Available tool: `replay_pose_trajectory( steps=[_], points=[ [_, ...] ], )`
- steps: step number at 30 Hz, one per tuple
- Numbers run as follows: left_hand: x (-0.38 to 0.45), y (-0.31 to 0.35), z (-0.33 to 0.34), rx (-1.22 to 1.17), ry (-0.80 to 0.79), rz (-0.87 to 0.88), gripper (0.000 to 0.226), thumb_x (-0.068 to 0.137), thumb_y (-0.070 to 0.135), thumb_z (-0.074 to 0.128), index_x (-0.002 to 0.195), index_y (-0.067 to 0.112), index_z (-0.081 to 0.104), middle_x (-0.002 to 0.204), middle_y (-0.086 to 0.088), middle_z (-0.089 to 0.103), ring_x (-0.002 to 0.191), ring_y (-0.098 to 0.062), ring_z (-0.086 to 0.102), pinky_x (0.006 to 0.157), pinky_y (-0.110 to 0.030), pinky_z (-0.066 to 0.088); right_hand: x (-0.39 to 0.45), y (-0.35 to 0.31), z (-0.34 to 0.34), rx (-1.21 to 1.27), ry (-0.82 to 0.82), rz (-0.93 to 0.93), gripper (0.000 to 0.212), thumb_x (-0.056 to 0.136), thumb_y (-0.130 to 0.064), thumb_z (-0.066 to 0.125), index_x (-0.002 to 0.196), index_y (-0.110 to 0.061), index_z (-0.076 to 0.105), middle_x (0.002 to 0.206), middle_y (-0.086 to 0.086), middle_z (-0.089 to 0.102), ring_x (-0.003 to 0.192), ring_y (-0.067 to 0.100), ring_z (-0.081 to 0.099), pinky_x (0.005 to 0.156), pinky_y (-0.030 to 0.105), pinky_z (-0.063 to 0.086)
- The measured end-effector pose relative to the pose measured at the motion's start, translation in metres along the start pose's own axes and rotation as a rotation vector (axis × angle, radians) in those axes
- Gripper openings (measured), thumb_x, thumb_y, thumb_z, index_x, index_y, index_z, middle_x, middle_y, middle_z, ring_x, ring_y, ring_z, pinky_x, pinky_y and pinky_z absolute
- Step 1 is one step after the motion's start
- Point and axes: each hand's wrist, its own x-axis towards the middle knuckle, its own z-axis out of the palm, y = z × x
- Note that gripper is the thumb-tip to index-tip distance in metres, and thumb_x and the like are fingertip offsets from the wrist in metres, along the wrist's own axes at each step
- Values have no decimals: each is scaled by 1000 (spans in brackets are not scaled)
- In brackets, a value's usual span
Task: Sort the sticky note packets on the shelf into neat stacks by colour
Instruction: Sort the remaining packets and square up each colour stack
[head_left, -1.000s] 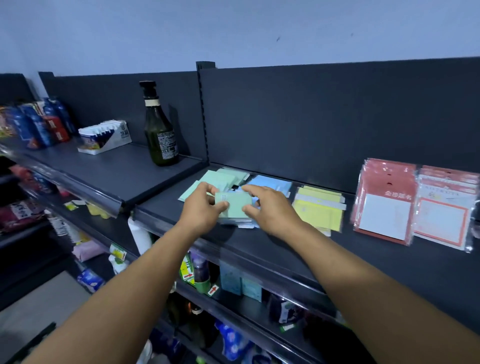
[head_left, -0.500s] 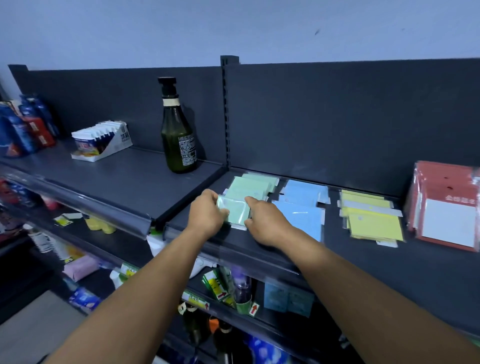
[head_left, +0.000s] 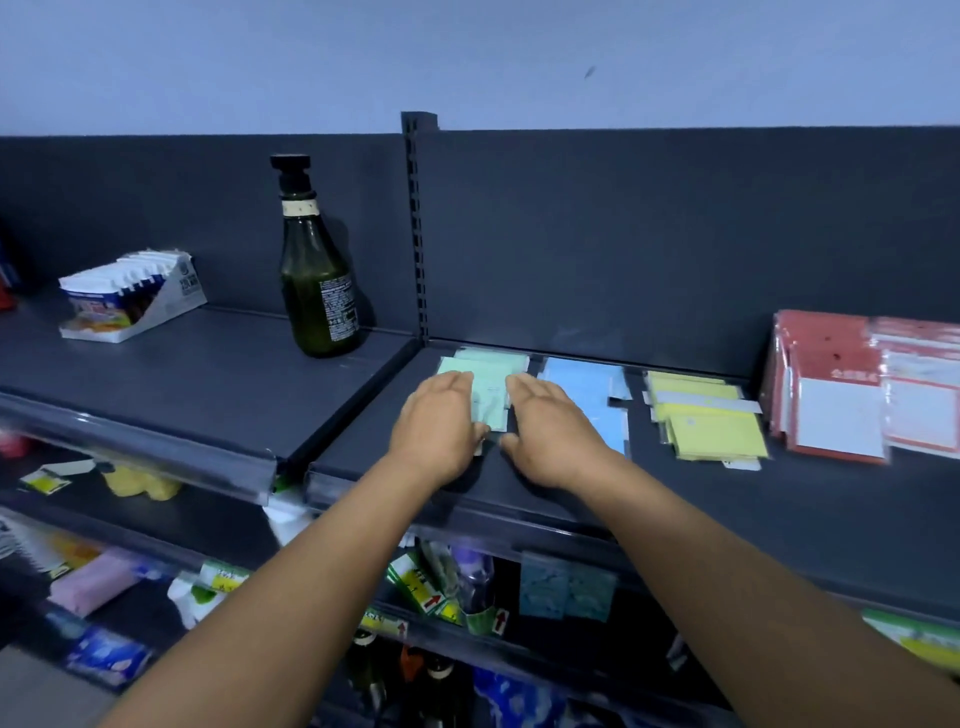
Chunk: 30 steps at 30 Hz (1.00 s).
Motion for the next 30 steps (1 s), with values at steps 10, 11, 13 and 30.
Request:
replay_pose_trajectory(
  steps=[10,11,13,30],
  points=[
    [-7,96,28,30,-72,224,72,96,38,50,152,10,13,160,-6,12,148,-20,8,119,-32,12,-64,77,-35,-69,65,200,76,95,-32,52,153,-13,8,161,3,7,148,20,5,119,32,8],
    [-8,109,31,24,-74,246,72,96,37,49,152,10,13,160,-6,12,148,-20,8,119,-33,12,-72,87,-38,-73,68,222,77,94,-33,53,153,-13,8,161,4,7,148,20,5,119,33,8],
    [-13,134,37,7,-85,280,72,96,37,49,152,9,13,160,-7,13,148,-20,8,120,-34,11,-88,110,-46,-85,78,259,79,93,-34,54,153,-11,8,161,5,8,148,21,6,120,34,9],
    [-78,375,89,-39,-162,556,73,95,41,50,151,9,15,158,-7,17,147,-20,13,119,-32,13,-264,292,-116,-104,133,553,78,93,-36,53,152,-12,7,161,2,8,148,18,5,120,36,7]
  ],
)
